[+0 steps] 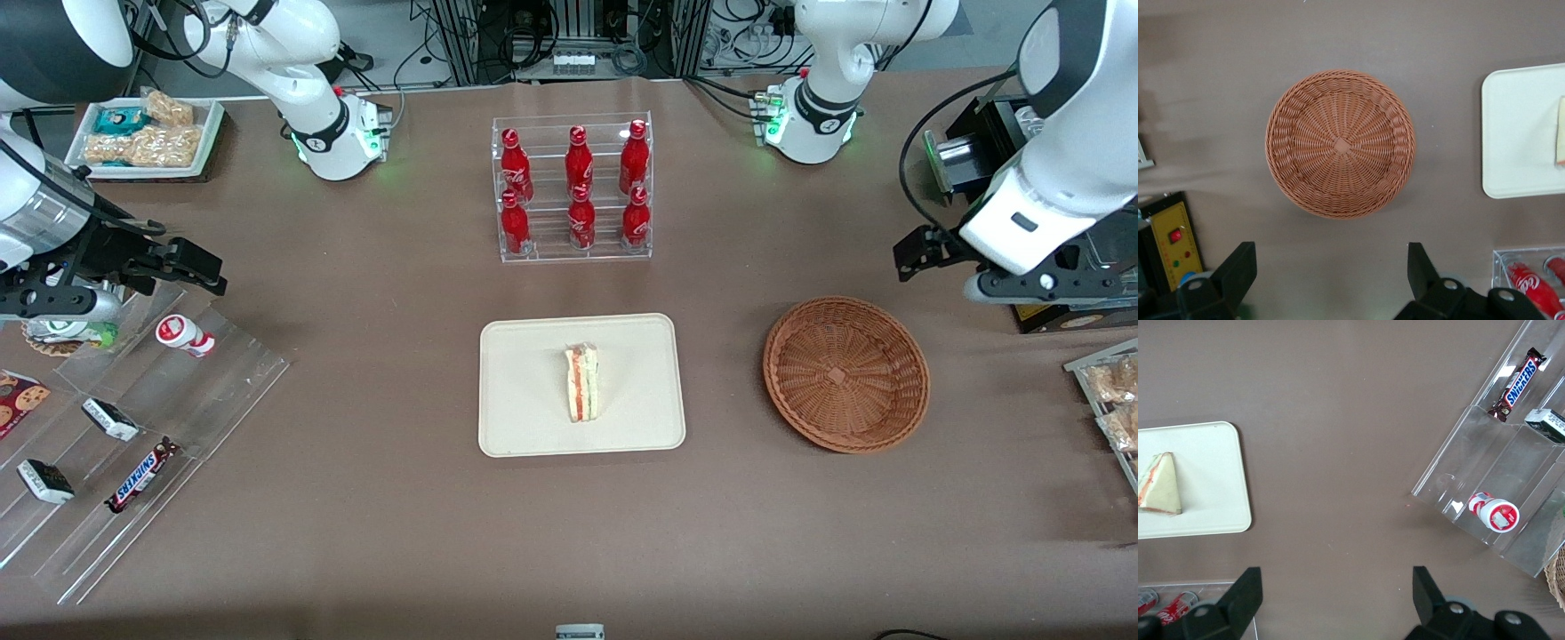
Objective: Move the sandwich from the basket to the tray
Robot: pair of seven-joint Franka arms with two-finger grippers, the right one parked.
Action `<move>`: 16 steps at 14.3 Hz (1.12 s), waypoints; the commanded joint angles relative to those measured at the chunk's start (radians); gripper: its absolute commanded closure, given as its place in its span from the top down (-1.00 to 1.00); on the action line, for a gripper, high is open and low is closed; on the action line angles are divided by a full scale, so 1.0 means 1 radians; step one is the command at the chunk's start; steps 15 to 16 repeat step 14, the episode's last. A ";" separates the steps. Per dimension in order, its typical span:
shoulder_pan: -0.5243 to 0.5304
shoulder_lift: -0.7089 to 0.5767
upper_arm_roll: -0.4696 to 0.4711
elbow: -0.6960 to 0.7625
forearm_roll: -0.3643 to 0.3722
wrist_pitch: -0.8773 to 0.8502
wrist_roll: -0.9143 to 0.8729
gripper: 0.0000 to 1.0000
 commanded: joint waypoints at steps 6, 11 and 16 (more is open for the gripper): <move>0.016 -0.012 -0.007 0.001 -0.012 -0.041 0.043 1.00; 0.016 -0.007 -0.007 -0.010 -0.012 -0.038 0.045 1.00; 0.008 -0.001 -0.011 -0.011 -0.012 -0.034 0.043 1.00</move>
